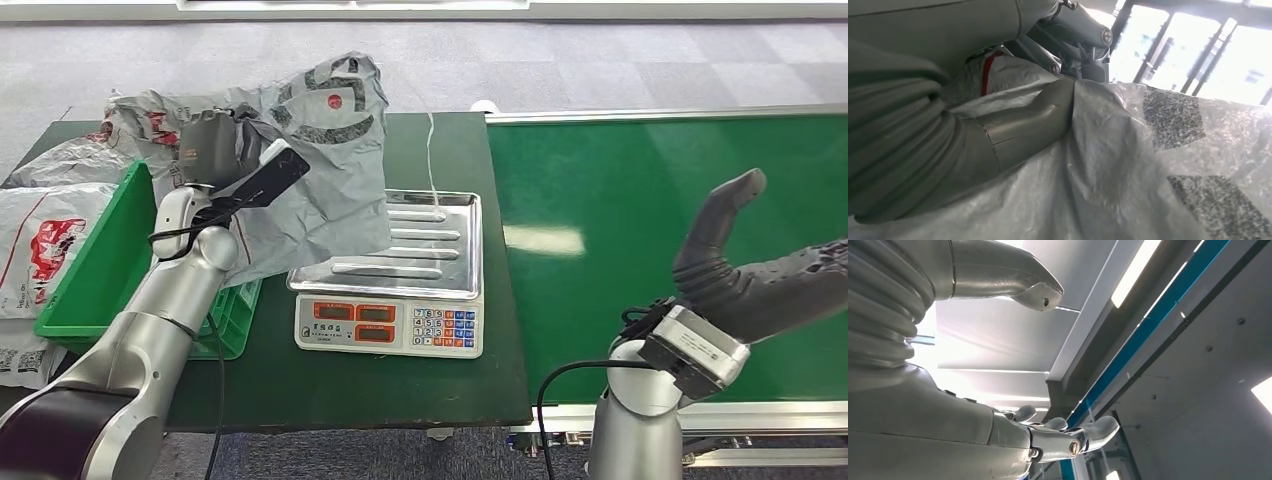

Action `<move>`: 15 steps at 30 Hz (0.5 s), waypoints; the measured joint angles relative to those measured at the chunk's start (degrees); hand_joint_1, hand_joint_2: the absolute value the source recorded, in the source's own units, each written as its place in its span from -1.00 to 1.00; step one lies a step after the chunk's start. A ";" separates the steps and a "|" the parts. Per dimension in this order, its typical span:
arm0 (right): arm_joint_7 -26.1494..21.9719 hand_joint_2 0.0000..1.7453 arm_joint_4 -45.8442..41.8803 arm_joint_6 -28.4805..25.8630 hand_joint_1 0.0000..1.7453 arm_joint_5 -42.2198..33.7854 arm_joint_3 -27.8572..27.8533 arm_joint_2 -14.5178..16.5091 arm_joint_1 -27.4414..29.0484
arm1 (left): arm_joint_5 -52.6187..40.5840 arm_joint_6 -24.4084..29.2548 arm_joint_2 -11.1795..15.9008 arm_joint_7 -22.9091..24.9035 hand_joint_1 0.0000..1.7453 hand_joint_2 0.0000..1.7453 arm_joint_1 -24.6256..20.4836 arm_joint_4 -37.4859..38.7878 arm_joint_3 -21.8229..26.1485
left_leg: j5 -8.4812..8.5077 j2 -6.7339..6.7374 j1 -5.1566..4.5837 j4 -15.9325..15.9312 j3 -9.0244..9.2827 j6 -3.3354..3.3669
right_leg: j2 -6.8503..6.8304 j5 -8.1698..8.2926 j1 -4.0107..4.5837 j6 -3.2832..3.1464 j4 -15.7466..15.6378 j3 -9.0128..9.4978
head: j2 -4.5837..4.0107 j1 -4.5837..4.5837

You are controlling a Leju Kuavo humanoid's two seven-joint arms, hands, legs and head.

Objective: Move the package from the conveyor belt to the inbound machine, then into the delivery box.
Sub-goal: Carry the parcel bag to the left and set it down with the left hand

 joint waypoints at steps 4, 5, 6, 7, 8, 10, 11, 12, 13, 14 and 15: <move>-0.29 1.00 0.00 0.00 -1.00 -0.09 0.00 -0.01 0.02 | 0.05 0.72 0.55 0.47 1.00 1.00 0.03 -1.17 2.23 | 0.02 -0.06 0.02 0.00 -0.04 -0.01 | -0.03 0.00 0.02 0.00 0.00 0.01 | 0.00 0.00; -0.39 1.00 0.00 0.00 -1.00 -0.19 0.00 -0.01 0.02 | 0.10 1.09 0.66 0.64 1.00 1.00 0.04 -1.32 2.59 | 0.02 -0.07 0.01 0.00 -0.05 -0.01 | -0.04 0.00 0.01 0.00 0.01 0.02 | 0.00 0.01; -0.47 1.00 0.00 0.00 -1.00 -0.30 0.00 -0.01 0.01 | 0.11 1.83 0.79 1.03 1.00 1.00 0.04 -1.40 3.00 | 0.02 -0.06 0.01 0.00 -0.05 -0.01 | -0.04 0.00 0.01 0.00 0.01 0.02 | 0.00 0.01; -0.52 1.00 0.01 0.00 -1.00 -0.42 0.00 -0.01 0.01 | -0.29 2.98 0.98 1.85 1.00 1.00 0.04 -1.42 3.40 | 0.02 -0.05 0.01 0.00 -0.06 -0.01 | -0.03 0.00 0.00 0.00 0.01 0.02 | 0.00 0.02; -0.56 1.00 0.01 0.00 -1.00 -0.52 0.00 -0.01 0.00 | -1.61 4.50 1.28 3.52 1.00 1.00 0.00 -1.32 3.71 | 0.02 -0.04 0.01 0.00 -0.06 -0.01 | -0.01 0.00 0.00 0.00 0.01 0.01 | 0.00 0.02; -0.52 1.00 0.03 0.00 -1.00 -0.56 0.00 -0.01 -0.01 | -9.33 7.03 2.33 11.49 1.00 1.00 -0.46 -0.32 3.93 | 0.01 0.00 0.00 0.00 -0.04 -0.01 | 0.03 0.00 -0.01 0.00 0.01 0.00 | 0.00 0.01; -0.45 1.00 0.05 0.00 -1.00 -0.51 0.00 -0.01 -0.01 | -15.30 7.07 3.03 17.84 1.00 1.00 -0.96 0.77 3.68 | 0.01 0.01 0.00 0.00 -0.03 -0.01 | 0.04 0.00 -0.01 0.00 0.01 -0.01 | 0.00 0.01; -0.30 1.00 0.07 0.00 -1.00 -0.41 0.00 -0.01 -0.02 | -21.52 5.89 3.86 24.91 1.00 1.00 -1.55 2.23 3.21 | 0.02 0.02 0.01 0.00 -0.03 -0.01 | 0.05 0.00 0.00 0.00 0.01 -0.01 | 0.00 0.01; -0.04 1.00 0.08 0.00 -1.00 -0.21 0.00 -0.01 -0.02 | -26.66 3.84 4.74 31.37 1.00 1.00 -2.10 3.82 2.70 | 0.02 0.02 0.01 0.00 -0.02 -0.01 | 0.04 0.00 0.00 0.00 0.01 -0.01 | 0.00 0.01; 0.39 1.00 0.09 0.00 -1.00 0.09 0.01 -0.01 -0.02 | -29.82 1.56 5.62 36.13 1.00 1.00 -2.48 5.30 2.29 | 0.02 0.03 0.02 -0.01 -0.02 -0.02 | 0.05 0.00 0.01 -0.01 0.01 -0.01 | 0.00 0.01; 0.96 1.00 0.06 0.00 -1.00 0.49 0.01 -0.01 -0.01 | -31.28 -0.52 6.56 39.18 1.00 1.00 -2.70 6.67 2.03 | 0.03 0.05 0.04 -0.01 -0.01 -0.03 | 0.07 0.01 0.01 -0.02 0.01 -0.02 | 0.00 0.00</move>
